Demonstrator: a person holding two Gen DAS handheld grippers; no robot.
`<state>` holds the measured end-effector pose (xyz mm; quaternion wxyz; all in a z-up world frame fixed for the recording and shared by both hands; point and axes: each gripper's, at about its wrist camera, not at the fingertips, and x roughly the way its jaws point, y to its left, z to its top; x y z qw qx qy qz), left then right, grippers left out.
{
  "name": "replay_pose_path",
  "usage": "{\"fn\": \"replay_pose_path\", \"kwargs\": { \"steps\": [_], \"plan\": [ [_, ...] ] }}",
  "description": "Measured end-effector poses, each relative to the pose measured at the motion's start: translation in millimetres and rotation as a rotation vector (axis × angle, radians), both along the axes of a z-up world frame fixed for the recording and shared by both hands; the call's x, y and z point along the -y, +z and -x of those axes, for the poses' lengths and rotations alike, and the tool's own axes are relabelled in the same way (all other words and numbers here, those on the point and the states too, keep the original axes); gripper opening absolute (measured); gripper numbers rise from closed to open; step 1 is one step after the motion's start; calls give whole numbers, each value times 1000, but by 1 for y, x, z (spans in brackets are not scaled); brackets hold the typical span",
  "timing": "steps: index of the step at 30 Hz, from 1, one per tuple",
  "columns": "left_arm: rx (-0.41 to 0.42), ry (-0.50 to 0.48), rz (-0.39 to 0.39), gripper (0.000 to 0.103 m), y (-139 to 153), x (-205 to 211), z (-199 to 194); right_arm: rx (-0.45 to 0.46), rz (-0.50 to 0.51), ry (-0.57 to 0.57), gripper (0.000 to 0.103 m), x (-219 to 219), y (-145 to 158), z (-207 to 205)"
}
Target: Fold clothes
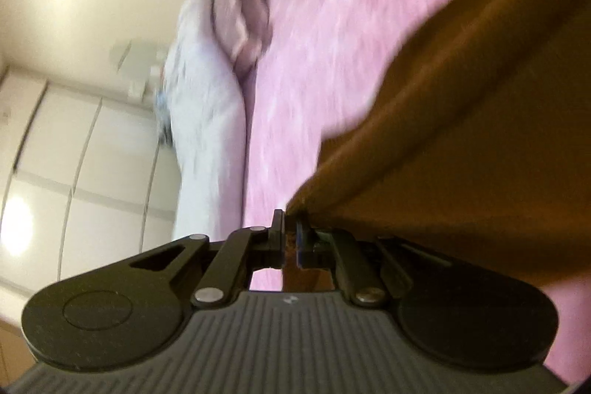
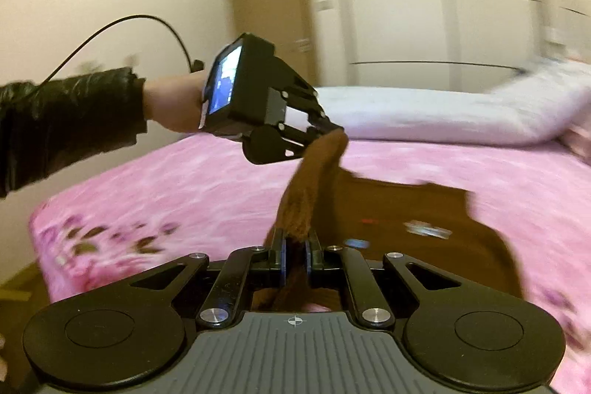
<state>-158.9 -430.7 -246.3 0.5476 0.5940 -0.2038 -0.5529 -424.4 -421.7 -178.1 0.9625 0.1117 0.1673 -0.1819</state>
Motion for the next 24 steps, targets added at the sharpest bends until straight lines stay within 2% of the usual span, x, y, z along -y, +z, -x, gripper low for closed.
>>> {"fn": "replay_pose_path", "kwargs": {
  "steps": [2,3,6,10,15,19,22,24],
  "plan": [
    [-14,-30,-24,6,-18,36,31,-13,-76,-73,8,18,-14,21],
    [-33,-22,-67,8,-33,55,44,-19,-114,-110,8,26,-21,31],
    [-131,10,-142,11,-64,85,62,-38,-227,-204,8,51,-42,58],
    [-281,102,-109,26,-53,64,46,-47,-316,-210,8,64,-64,64],
    [-438,233,-99,28,-33,10,21,-12,-430,-199,8,78,-78,62],
    [-529,285,-101,32,-29,-33,27,4,-385,-225,8,80,-68,70],
    [-584,283,-98,32,-36,-43,37,-1,-328,-256,8,71,-60,86],
    [-609,267,-99,32,-39,-48,50,-24,-344,-275,8,68,-68,95]
  ]
}}
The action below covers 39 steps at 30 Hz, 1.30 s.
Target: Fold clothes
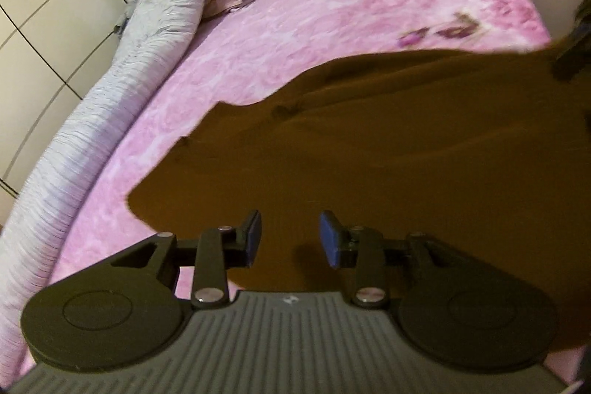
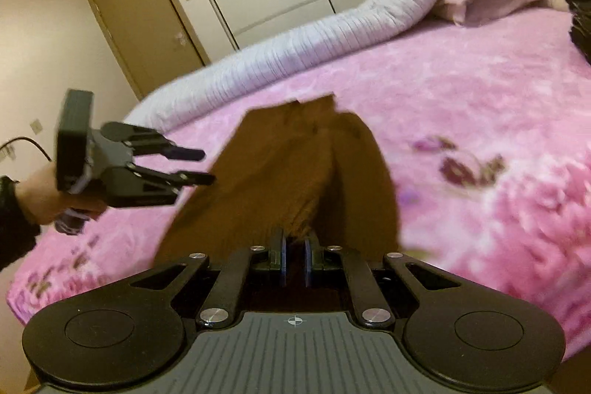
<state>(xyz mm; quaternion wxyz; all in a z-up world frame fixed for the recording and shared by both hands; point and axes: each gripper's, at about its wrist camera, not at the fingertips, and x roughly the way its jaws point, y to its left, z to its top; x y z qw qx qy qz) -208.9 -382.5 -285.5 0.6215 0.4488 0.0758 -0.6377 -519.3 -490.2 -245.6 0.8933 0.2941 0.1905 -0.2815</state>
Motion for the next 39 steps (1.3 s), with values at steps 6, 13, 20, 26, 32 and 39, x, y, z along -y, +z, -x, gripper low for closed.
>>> {"fn": "replay_pose_path", "kwargs": {
  "steps": [6,13,20,26,32,39],
  "plan": [
    [-41,-47,21,33,-8,-11,40,-35,-31,-73,1,5,-14,21],
    [-173,11,-3,34,-14,-5,58,-18,22,23,7,45,11,-1],
    [-417,16,15,64,1,-6,115,-53,6,105,39,130,14,-48],
    [-364,31,-29,59,-19,13,158,-80,-28,211,42,151,13,-69],
    [-346,91,-41,20,-30,5,147,-105,-39,298,47,174,8,-107],
    [-401,91,-2,10,-23,-3,133,-131,-113,313,48,222,-13,-176]
  ]
}}
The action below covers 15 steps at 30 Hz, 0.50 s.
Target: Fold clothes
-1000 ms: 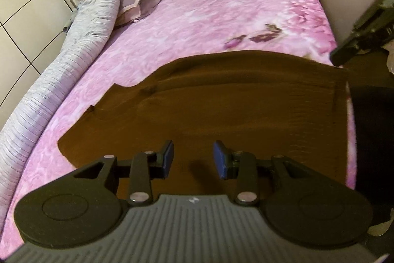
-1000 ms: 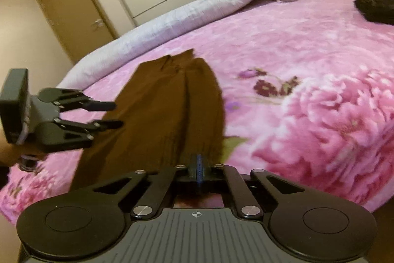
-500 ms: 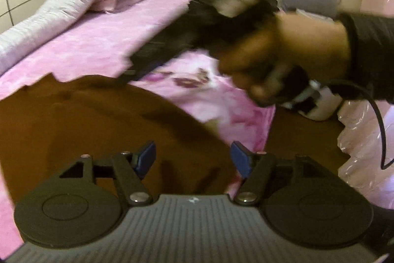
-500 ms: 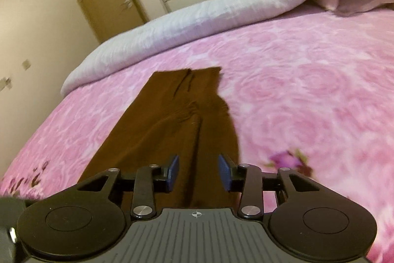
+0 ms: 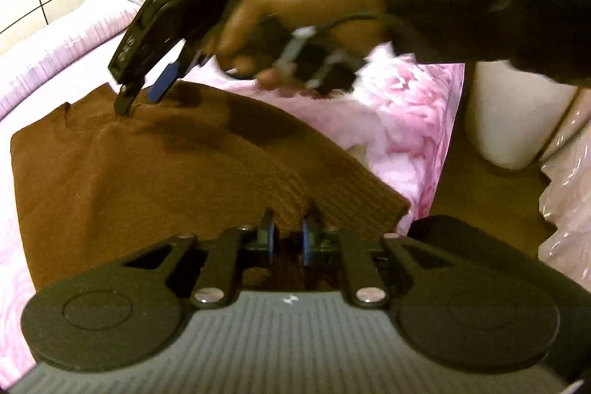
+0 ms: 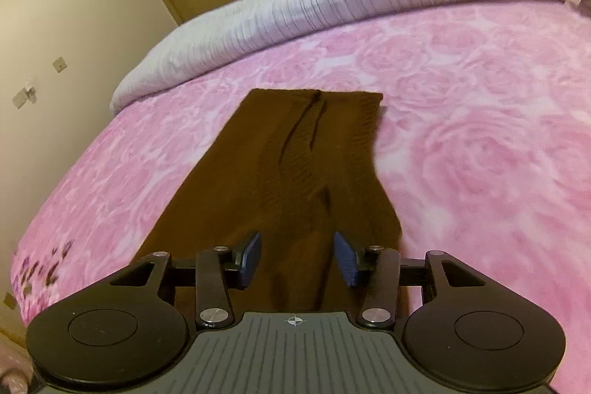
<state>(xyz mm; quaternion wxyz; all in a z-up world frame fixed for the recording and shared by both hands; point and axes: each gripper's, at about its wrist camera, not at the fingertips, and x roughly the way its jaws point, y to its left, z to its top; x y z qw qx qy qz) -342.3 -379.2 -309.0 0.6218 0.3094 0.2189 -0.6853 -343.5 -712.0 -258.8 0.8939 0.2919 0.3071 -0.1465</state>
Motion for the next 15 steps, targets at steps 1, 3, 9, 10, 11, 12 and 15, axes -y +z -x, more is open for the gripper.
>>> {"fn": "replay_pose_path", "kwargs": {
  "steps": [1,3,9,10,11,12,15],
  "plan": [
    [-5,0,6,10,1,-1,0,-11,-17,-3,48,6,-4,-7],
    [-18,3,22,9,4,-2,0,-28,-12,6,2,10,-6,-13],
    [-46,-29,132,9,33,-8,11,64,79,-3,2,16,35,18],
    [-53,-41,134,9,34,-5,15,58,86,-10,2,18,35,23],
    [-57,-47,125,9,30,0,19,33,83,-13,2,21,28,25],
    [-61,-51,104,9,22,6,22,7,81,-17,2,24,21,27],
    [-63,-49,28,11,-2,20,27,-60,70,-21,2,32,-1,32]
  ]
}}
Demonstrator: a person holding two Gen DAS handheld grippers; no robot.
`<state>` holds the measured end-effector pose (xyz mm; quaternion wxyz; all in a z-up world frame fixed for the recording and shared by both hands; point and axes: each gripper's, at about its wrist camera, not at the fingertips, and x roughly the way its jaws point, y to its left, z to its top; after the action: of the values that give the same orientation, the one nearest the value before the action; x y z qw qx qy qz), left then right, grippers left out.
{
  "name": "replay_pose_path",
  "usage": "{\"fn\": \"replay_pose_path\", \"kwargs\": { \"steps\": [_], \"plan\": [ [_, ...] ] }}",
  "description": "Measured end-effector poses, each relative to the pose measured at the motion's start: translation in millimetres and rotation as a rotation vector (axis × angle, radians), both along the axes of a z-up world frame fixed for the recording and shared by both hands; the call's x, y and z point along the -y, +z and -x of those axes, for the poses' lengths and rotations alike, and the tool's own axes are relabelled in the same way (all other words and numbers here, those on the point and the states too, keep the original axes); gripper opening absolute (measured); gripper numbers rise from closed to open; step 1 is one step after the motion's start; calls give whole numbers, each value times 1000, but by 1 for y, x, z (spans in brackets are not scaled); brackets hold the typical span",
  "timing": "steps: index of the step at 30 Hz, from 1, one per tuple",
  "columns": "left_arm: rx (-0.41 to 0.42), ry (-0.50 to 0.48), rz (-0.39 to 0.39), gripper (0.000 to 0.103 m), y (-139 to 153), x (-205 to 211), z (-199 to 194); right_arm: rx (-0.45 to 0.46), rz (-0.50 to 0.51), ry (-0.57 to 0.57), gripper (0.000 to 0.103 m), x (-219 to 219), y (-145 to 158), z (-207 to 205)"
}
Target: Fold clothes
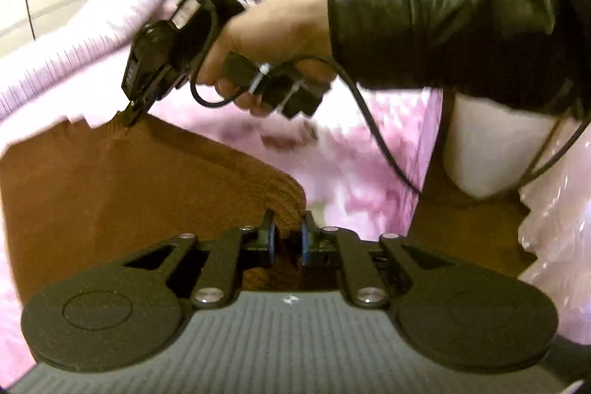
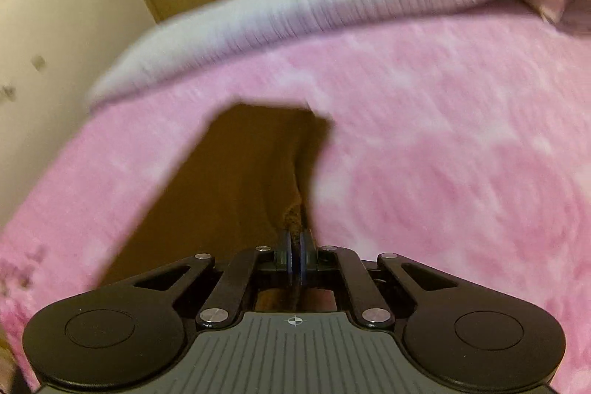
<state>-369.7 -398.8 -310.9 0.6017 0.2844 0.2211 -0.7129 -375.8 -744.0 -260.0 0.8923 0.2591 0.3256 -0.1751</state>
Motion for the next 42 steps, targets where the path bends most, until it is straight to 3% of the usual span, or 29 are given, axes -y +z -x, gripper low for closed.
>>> {"fn": "replay_pose_path", "kwargs": {
  "steps": [3,6,10,14,19,23,26,30,36,39,42],
  "plan": [
    [-28,12,-5,15,-5,-3,0,42,-44,-26,5,7,-4,11],
    [-85,-16,3,24,2,-10,-3,60,-1,-47,11,-8,16,24],
    [-109,-38,48,25,16,-48,-4,51,83,-37,22,-55,46,51],
    [-70,61,74,25,26,-89,-21,99,21,7,35,-118,48,88],
    [-64,233,53,25,24,-119,-60,63,-43,70,37,-173,19,118],
    [-59,234,-4,25,10,-125,-76,76,-54,5,37,-179,10,140],
    [-38,218,26,26,19,-139,-76,26,16,-13,37,-191,27,143],
    [37,234,72,32,29,-164,-80,2,120,56,40,-220,45,143],
    [141,203,98,35,20,-164,-72,-27,251,149,47,-255,31,129],
    [117,188,145,40,18,-153,-70,-4,201,122,47,-247,19,129],
    [49,187,49,42,1,-131,-78,-4,97,82,47,-228,3,129]
  ]
}}
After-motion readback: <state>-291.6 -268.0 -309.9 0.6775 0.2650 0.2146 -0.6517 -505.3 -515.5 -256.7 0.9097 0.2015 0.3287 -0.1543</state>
